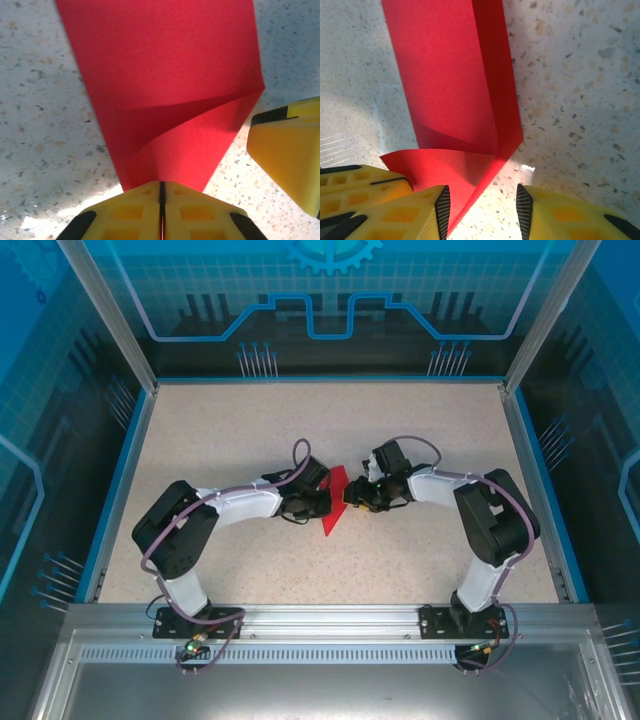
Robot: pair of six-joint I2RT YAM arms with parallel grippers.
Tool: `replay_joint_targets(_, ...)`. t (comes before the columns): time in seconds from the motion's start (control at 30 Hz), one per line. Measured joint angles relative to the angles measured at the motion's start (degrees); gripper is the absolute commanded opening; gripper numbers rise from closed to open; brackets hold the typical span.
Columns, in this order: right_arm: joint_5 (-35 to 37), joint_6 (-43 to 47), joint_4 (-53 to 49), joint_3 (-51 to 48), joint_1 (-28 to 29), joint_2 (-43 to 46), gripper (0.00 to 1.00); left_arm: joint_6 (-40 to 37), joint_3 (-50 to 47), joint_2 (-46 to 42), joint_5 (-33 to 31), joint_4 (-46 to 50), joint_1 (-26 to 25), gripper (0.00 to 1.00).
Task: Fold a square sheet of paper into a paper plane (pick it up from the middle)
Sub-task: Pick up the paper from the center of the table.
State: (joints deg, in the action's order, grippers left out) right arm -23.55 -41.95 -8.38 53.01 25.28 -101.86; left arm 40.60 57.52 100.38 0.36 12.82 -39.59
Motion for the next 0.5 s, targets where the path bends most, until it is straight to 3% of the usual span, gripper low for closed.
replay_joint_targets(0.5, -6.23, 0.57, 4.17, 1.09, 0.0, -4.09, 0.27, 0.0, 0.2, 0.66, -3.04, 1.42, 0.0, 0.09)
